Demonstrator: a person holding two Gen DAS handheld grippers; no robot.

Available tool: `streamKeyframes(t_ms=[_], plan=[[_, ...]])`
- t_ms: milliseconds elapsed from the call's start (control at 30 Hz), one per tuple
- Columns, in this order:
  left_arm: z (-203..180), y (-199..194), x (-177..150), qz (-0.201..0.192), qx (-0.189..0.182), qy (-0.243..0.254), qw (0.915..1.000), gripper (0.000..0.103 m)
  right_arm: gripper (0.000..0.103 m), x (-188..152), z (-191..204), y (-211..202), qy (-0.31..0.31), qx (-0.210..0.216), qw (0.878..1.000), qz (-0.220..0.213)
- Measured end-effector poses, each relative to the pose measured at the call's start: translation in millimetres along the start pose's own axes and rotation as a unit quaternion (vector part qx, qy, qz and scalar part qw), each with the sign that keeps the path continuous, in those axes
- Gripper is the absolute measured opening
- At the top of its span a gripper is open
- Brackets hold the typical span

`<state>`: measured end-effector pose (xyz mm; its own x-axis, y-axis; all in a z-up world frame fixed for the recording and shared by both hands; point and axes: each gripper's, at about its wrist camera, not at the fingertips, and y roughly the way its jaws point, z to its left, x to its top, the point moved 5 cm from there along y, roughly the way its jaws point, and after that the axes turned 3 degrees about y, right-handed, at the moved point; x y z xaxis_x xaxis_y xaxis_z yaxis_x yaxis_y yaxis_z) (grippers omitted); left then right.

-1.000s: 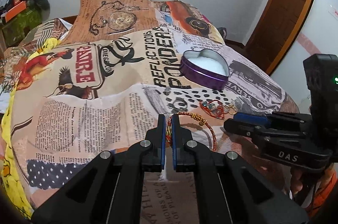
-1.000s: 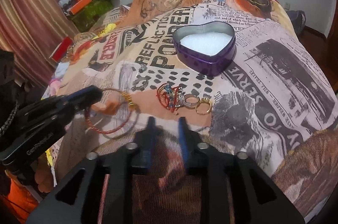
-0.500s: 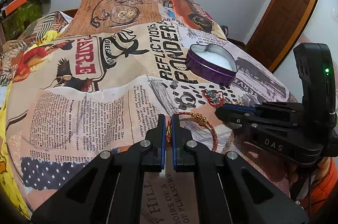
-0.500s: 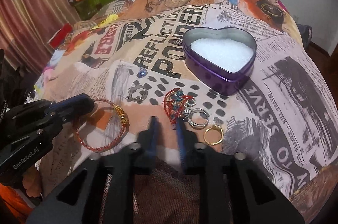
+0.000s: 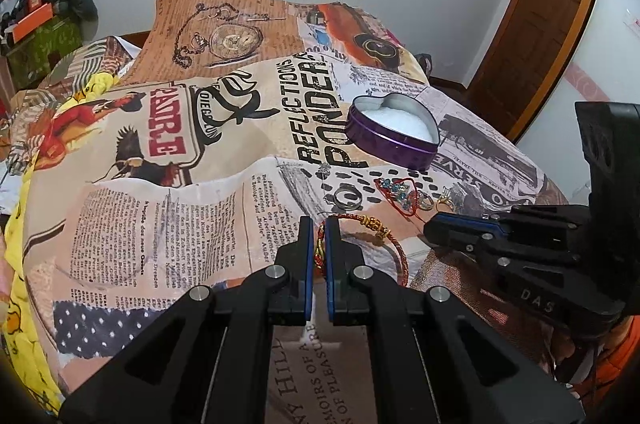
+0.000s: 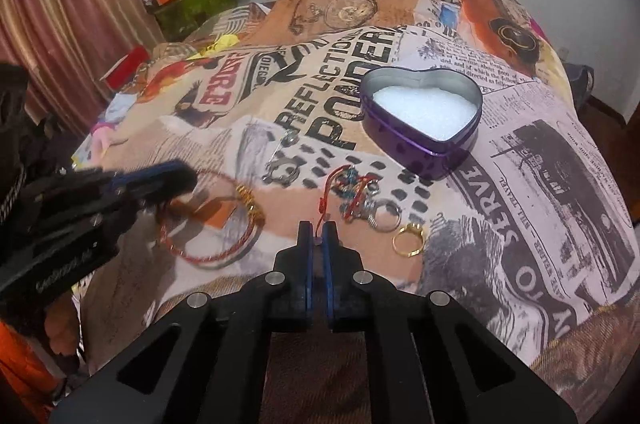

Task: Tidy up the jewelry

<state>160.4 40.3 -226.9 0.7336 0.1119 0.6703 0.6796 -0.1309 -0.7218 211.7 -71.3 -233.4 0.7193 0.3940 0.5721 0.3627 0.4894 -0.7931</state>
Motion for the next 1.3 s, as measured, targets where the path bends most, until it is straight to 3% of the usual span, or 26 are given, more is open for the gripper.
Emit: streamKeyframes(t_ms=[233,300,400,700,1067,1200,1300], plan=[[0,0,0,0.000,0.002,0.000,1.0000,0.003,0.008,7,-25,-6,0.050,-0.023,0.998,-0.001],[0,1,-1,0.002,0.002,-0.001,1.0000,0.003,0.020,8,-29,-7,0.052,-0.033,0.998,-0.002],[0,2,-1,0.005,0.002,-0.003,1.0000,0.004,0.026,9,-32,-5,0.048,-0.044,0.998,-0.004],[5,9,0,0.010,0.005,-0.005,0.9999,0.004,0.026,18,-30,19,-0.004,-0.066,0.998,0.023],[3,14,2,0.015,0.008,0.000,0.9999,0.004,0.027,22,-29,31,-0.017,-0.039,0.999,0.031],[0,13,8,0.009,0.008,0.003,0.9999,0.003,0.014,20,-28,26,-0.017,-0.036,0.999,0.019],[-4,9,16,-0.001,0.008,0.006,0.9999,0.004,0.011,22,-26,19,-0.017,-0.035,0.999,0.007]])
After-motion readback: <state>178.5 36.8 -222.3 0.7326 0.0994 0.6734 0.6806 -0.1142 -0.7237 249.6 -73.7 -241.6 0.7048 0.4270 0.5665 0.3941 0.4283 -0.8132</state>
